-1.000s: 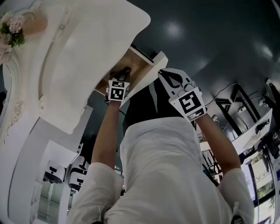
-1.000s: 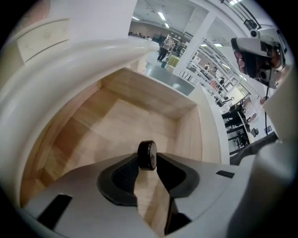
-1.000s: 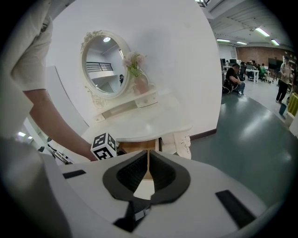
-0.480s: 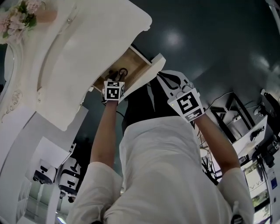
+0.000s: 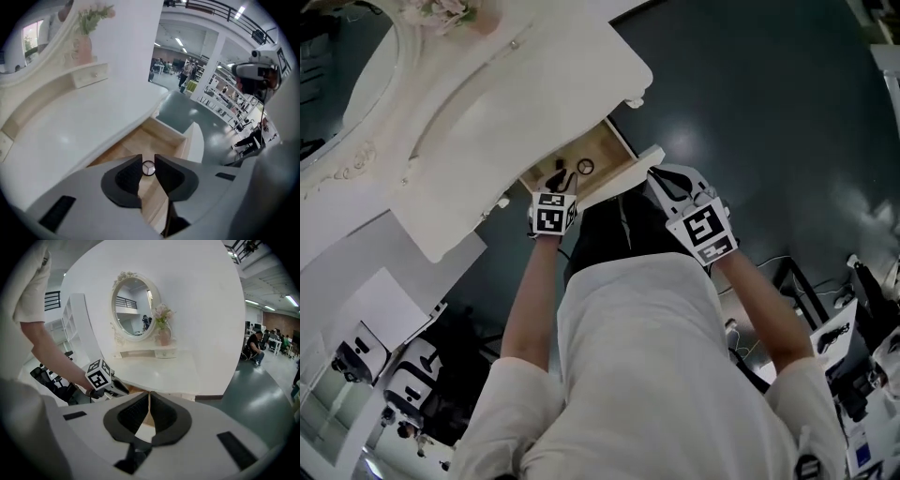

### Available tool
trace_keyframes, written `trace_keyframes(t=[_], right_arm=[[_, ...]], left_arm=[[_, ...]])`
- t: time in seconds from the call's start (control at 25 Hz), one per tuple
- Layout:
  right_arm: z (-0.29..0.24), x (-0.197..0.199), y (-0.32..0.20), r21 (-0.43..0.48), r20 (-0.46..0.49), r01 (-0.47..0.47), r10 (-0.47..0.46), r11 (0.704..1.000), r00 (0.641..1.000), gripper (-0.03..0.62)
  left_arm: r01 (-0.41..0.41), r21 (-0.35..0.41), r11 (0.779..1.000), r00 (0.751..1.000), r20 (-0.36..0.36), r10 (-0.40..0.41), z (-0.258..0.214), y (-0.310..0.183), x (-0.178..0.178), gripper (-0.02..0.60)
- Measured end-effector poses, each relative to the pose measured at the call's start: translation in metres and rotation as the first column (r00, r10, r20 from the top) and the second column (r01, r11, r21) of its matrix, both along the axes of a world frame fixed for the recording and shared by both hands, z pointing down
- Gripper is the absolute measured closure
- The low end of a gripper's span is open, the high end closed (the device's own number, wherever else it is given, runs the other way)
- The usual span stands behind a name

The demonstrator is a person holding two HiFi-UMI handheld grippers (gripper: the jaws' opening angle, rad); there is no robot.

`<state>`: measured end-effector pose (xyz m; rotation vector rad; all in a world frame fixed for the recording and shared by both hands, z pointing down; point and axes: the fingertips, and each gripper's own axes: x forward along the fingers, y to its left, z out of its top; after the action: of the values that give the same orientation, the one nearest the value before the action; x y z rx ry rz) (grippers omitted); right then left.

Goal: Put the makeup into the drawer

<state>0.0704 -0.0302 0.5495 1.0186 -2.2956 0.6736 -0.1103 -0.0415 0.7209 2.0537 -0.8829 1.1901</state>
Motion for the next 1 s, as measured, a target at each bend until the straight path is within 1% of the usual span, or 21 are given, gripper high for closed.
trace_keyframes(t=[0.08, 0.2, 0.32, 0.4, 0.64, 0.8, 0.88, 1.0], right_arm=[[-0.007, 0.0, -0.004, 0.021, -0.011, 0.022, -0.021, 1.0, 1.0, 0.56], [-0.019, -0.003, -0.008, 0.044, -0.016, 0.046, -0.045, 0.998, 0.999, 0.56], [-0.03, -0.014, -0.011, 0.068, -0.016, 0.073, -0.072, 0.995, 0.997, 0.56], [-0.038, -0.022, -0.011, 0.082, -0.013, 0.088, -0.087, 0.993, 0.996, 0.56], [-0.047, -0.046, -0.012, 0.119, -0.008, 0.11, -0.11, 0.987, 0.994, 0.56], [-0.059, -0.064, -0.008, 0.16, -0.021, 0.117, -0.115, 0.98, 0.993, 0.56], [-0.066, -0.072, -0.004, 0.174, -0.026, 0.117, -0.114, 0.978, 0.993, 0.56], [-0.077, -0.083, 0.005, 0.194, -0.036, 0.117, -0.112, 0.974, 0.993, 0.56]], left_arm=[[0.04, 0.045, 0.998, 0.999, -0.032, -0.038, -0.021, -0.002, 0.001, 0.499], [0.074, 0.108, 0.991, 0.995, -0.071, -0.067, -0.053, -0.001, 0.0, 0.518], [0.108, 0.172, 0.979, 0.991, -0.1, -0.092, -0.083, -0.001, -0.006, 0.528], [0.142, 0.211, 0.967, 0.985, -0.123, -0.118, -0.104, 0.001, -0.012, 0.534], [0.266, 0.297, 0.917, 0.955, -0.208, -0.21, -0.159, 0.012, -0.041, 0.554], [0.345, 0.346, 0.872, 0.928, -0.268, -0.261, -0.187, 0.023, -0.065, 0.561], [0.374, 0.366, 0.852, 0.915, -0.297, -0.274, -0.201, 0.03, -0.076, 0.565], [0.398, 0.391, 0.83, 0.901, -0.338, -0.273, -0.221, 0.041, -0.086, 0.565]])
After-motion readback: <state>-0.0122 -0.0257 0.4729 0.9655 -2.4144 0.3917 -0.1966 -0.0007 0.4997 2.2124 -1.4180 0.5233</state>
